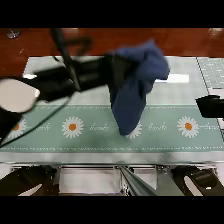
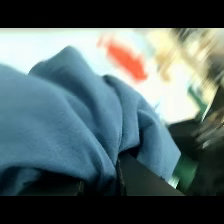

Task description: Fold the shirts.

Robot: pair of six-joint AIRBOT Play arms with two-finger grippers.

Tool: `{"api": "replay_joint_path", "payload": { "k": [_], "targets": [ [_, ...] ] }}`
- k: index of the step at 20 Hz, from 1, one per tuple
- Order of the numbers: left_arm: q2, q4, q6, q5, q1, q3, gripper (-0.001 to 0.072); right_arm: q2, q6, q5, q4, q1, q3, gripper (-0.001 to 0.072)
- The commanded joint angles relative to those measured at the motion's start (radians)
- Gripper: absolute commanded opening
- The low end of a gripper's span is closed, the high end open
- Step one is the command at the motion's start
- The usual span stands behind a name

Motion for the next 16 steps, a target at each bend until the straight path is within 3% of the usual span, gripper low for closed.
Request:
{"api": "replay_joint_path", "payload": {
  "k": [1,5,6,7,8,10,13,16],
  "targets": [
    [-0.022,0.000,-0.037,-0.023,-0.020,-0.253,0.0032,0.000,-0.002,-0.018,0.046,0.001,-0.050,0.0606],
    [-0.023,-0.003,-0.058,-0.075,0.084,-0.489,0.0036,-0.005,0.004,-0.173,0.245,0.001,-0.185,0.0605],
    [-0.026,-0.003,-0.086,-0.100,0.104,-0.516,0.0148,-0.021,0.010,-0.204,0.278,0.001,-0.215,0.0605],
    [-0.031,-0.001,-0.088,-0.132,0.116,-0.526,0.0526,-0.048,0.014,-0.232,0.322,0.001,-0.245,0.0606],
    [-0.033,0.000,-0.072,-0.168,0.137,-0.524,0.0703,-0.086,0.008,-0.256,0.386,0.001,-0.276,0.0607],
    [-0.031,0.000,-0.035,-0.282,0.228,-0.480,0.0701,-0.183,-0.063,-0.276,0.428,-0.006,-0.294,0.0610],
    [0.007,0.011,0.071,-0.573,0.500,-0.363,0.0701,-0.292,-0.113,-0.212,0.284,-0.217,-0.175,0.0626],
    [0.107,0.064,0.079,-0.617,0.826,-0.374,0.0700,-0.289,-0.153,-0.143,0.227,-0.575,-0.159,0.0625]
  ]
}}
